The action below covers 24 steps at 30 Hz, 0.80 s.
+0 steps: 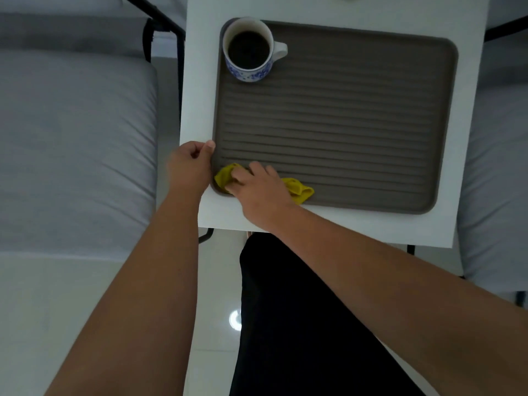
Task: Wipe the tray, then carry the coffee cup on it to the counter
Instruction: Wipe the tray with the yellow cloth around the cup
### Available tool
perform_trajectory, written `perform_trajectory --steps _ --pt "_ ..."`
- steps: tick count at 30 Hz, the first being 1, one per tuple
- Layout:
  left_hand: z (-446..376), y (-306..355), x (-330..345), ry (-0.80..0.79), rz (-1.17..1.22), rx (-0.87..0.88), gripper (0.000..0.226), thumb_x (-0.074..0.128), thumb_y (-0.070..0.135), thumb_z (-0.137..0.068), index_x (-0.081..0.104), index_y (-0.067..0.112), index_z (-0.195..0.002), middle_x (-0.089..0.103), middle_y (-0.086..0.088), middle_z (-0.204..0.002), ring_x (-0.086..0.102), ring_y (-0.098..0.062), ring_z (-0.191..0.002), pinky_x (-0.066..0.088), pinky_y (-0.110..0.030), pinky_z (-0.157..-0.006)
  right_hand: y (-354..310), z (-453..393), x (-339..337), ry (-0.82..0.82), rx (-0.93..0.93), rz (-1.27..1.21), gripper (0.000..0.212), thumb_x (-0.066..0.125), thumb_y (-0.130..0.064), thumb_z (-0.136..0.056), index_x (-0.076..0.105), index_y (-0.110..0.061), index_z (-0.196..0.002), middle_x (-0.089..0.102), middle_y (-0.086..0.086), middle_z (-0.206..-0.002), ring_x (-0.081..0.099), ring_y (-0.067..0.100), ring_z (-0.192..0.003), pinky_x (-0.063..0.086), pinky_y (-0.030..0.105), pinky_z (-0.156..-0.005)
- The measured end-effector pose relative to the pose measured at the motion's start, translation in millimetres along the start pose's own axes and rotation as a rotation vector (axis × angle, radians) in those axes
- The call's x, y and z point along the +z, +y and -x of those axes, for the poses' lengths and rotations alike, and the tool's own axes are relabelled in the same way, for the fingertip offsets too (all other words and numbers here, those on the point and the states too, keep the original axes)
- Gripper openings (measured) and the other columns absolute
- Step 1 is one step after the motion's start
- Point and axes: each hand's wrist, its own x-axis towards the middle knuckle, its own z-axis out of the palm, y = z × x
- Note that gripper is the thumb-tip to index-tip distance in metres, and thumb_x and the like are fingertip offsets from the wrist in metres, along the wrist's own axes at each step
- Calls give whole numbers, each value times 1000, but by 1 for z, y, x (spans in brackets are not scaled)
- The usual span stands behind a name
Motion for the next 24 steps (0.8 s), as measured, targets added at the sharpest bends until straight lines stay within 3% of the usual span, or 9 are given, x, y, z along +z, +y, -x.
perform_trajectory --steps 2,6,12,16,20,23,24 --pt "1 1 1 10 -13 -3 30 58 41 -90 68 13 -84 65 -2 -75 58 -15 -70 53 -37 -73 12 17 1 21 70 15 44 35 -16 -76 70 -26 -99 63 -2 -106 57 28 -89 43 34 -70" --pt "1 3 -1 -14 -25 -36 30 57 43 -90 67 16 -84 63 1 -74 57 -14 -70 54 -38 -74 63 65 3 72 193 3 48 36 -16 -70 71 -23 -103 66 4 -102 58 33 -77 44 37 -64" --pt "0 1 -3 -40 -24 -49 31 57 44 -89 69 16 -87 65 0 -73 59 -17 -70 55 -42 -75 140 157 7 105 493 -17 49 39 -11 -68 74 -22 -101 68 8 -97 56 36 -74 45 41 -61" --pt "0 1 -2 -41 -28 -44 30 56 40 -91 69 14 -88 64 -2 -72 59 -18 -68 54 -42 -75 169 181 5 201 661 -79 43 38 -6 -75 72 -6 -102 66 22 -88 57 40 -65 49 44 -66" --pt "1 2 0 -34 -53 -4 25 56 38 -93 67 17 -87 64 1 -73 59 -17 -70 51 -39 -72 183 159 -6 241 961 -179 32 41 -11 -95 59 3 -117 58 29 -102 58 42 -86 46 40 -71" --pt "0 0 -1 -51 -48 80 12 56 30 -93 65 28 -100 64 4 -79 63 -20 -79 51 -37 -77 201 134 -16 266 1073 -264 24 41 -4 -95 61 4 -105 55 28 -107 56 41 -89 43 38 -72" --pt "-1 2 -1 -78 -40 113 19 56 27 -94 64 32 -110 64 1 -82 64 -21 -80 51 -36 -77 207 126 -20 279 1079 -271 25 40 -4 -95 61 4 -105 55 27 -109 56 40 -90 44 38 -73"
